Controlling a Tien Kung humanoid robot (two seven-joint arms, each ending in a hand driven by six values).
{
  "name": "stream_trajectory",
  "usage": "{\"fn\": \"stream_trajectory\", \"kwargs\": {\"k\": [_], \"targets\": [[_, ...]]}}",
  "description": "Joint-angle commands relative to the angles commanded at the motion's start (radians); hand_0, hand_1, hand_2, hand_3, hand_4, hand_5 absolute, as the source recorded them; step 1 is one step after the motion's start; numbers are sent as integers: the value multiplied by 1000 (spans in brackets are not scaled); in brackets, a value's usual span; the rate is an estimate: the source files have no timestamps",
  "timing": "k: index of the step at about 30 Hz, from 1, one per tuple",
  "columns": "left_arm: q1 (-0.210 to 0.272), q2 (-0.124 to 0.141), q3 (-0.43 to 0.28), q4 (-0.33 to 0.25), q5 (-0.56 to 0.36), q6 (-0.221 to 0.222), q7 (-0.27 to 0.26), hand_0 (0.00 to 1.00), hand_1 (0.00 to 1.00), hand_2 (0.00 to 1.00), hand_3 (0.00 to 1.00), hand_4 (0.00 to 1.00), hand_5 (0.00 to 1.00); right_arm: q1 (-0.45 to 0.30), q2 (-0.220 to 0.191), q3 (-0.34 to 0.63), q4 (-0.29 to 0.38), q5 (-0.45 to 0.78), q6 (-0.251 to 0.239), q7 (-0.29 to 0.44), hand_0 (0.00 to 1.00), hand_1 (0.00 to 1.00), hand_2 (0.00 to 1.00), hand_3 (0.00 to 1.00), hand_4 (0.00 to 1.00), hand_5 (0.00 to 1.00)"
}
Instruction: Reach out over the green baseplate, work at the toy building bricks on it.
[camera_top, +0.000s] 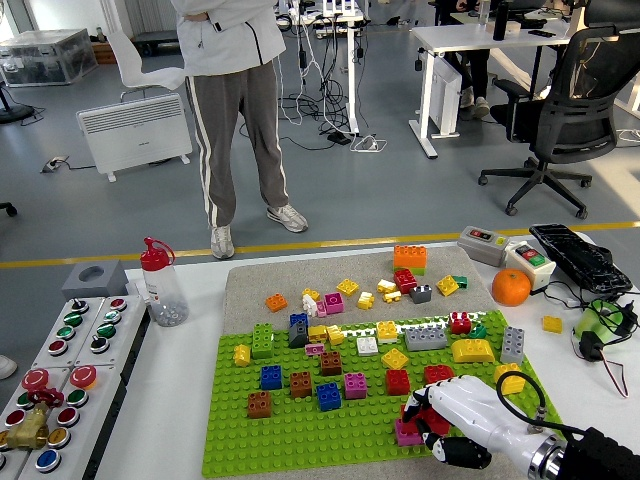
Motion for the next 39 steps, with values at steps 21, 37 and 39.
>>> {"fn": "stream_trajectory", "kwargs": {"k": [21,37,39], "targets": [[8,-1,-5,0,11,0,4,663,611,567,454,239,998,-2,-4,-7,14,-1,3,9,582,630,620,578,329,168],[7,-2,-2,0,4,0,2,662,612,568,454,238,998,-1,-3,-8,17,1,5,18,580,630,622,580,342,154],[7,-1,-2,0,3,0,2,662,612,568,454,238,998,-1,-2,-7,17,1,5,19,580,630,622,580,342,154]]}}
